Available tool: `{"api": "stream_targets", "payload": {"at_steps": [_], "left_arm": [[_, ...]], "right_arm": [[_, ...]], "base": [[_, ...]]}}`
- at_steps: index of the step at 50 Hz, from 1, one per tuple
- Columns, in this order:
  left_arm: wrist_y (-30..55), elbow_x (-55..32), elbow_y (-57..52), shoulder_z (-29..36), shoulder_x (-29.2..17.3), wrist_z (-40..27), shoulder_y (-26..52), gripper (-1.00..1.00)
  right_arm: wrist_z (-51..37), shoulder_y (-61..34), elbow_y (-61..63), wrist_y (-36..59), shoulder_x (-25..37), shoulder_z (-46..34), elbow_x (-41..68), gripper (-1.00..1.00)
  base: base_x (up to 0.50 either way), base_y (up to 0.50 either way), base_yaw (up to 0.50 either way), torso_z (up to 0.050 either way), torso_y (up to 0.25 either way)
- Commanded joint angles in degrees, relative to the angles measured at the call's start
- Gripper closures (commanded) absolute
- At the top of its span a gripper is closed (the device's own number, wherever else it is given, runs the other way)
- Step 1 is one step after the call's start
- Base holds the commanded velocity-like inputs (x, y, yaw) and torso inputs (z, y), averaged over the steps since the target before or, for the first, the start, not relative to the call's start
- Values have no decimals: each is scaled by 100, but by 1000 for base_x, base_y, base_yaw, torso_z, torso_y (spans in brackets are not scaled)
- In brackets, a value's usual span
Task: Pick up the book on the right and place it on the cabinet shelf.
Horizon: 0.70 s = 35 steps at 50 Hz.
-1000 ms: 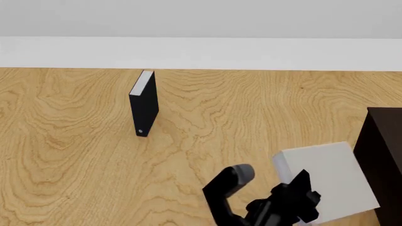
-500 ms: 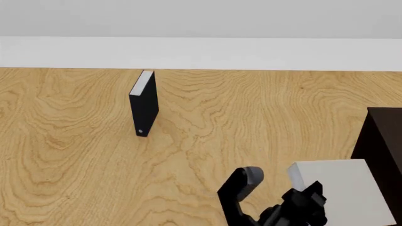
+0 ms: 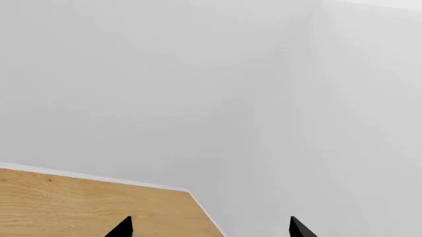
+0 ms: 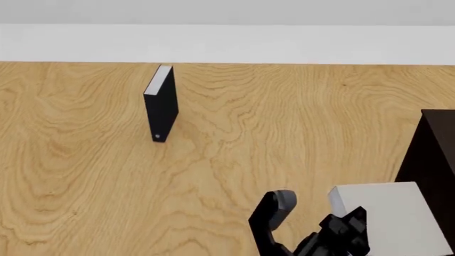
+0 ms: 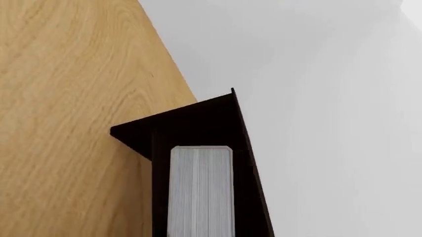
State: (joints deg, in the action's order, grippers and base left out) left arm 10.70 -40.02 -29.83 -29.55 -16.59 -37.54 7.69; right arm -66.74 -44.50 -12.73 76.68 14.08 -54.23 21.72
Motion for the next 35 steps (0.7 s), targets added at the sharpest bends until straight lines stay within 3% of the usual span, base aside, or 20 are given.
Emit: {"api": "stream_targets", "payload": {"at_steps": [1, 22, 28, 35], "left_arm": [[32, 21, -25, 28, -33, -54, -16, -100], [-16, 1, 11, 44, -45, -52, -24, -100], [-45, -13, 30, 44, -39, -36, -28, -100], [-31, -15, 22, 56, -55, -63, -27, -100]], "right_arm": [[-109, -59, 47, 271, 23, -27, -419, 100], [-1050, -48, 826, 1308, 125, 479, -795, 100], [-2289, -298, 901, 1328, 336, 354, 650, 100], [-2316, -311, 1004, 1330, 367, 363, 672, 100]], "base": [[0, 0, 0, 0, -217], [-1, 0, 0, 0, -216], [-2, 0, 0, 0, -216], [0, 0, 0, 0, -185]]}}
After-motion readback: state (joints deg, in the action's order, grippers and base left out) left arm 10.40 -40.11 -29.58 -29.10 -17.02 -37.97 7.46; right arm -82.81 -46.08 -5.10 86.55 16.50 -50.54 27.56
